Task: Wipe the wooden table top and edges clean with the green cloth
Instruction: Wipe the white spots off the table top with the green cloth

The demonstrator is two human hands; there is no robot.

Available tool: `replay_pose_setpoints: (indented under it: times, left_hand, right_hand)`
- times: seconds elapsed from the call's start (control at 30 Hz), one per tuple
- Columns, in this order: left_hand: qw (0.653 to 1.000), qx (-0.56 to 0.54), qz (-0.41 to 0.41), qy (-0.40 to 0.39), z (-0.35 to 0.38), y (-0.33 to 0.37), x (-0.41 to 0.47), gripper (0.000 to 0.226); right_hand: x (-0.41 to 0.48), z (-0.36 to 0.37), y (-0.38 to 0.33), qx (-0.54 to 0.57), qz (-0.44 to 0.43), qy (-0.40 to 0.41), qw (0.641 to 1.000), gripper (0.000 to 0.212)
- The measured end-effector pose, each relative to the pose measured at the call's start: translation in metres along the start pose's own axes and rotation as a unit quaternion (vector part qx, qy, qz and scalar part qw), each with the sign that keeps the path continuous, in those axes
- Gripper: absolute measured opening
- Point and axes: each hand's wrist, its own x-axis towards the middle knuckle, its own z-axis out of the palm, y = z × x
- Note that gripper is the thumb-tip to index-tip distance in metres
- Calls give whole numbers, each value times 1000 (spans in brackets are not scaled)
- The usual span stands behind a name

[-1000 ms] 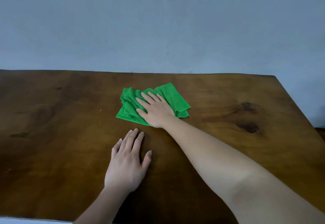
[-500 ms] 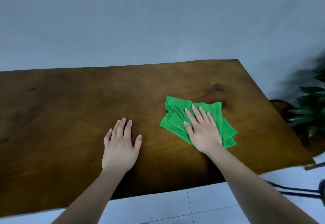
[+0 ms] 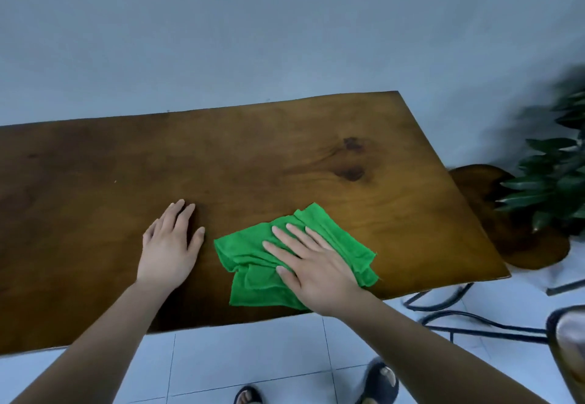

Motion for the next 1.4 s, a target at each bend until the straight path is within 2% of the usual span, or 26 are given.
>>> replay_pose_setpoints:
  times: [0.2,0.43,0.57,0.87,1.03,1.2,1.4]
  left_hand:
    - [999,-30,-24,-1,-2,92,-13,64]
    - [997,-64,29,-12,17,220,-24,56]
    - [994,-77,68,-28,32,268,-20,57]
    - [984,-88,145,-47,64,333,8,60]
    - [983,-65,168,-46,78,372,42,62]
    - [983,-39,173,-33,95,403,94,61]
    - [987,-18,156,-21,115,425,160,62]
  right_hand:
    - [-52,-23,110,1,10,11,1000,56]
    - [-86,-42,187,23,13,31,999,64]
    - [-100,-47,213,26,51,57,997,69]
    - [-145,-51,250,5,210,91,973,71]
    - [-162,-45,265,54,298,115,946,78]
    - [-153,-42,279,104,335,133,927,75]
    - [-97,-54,311,129,344,92,925,71]
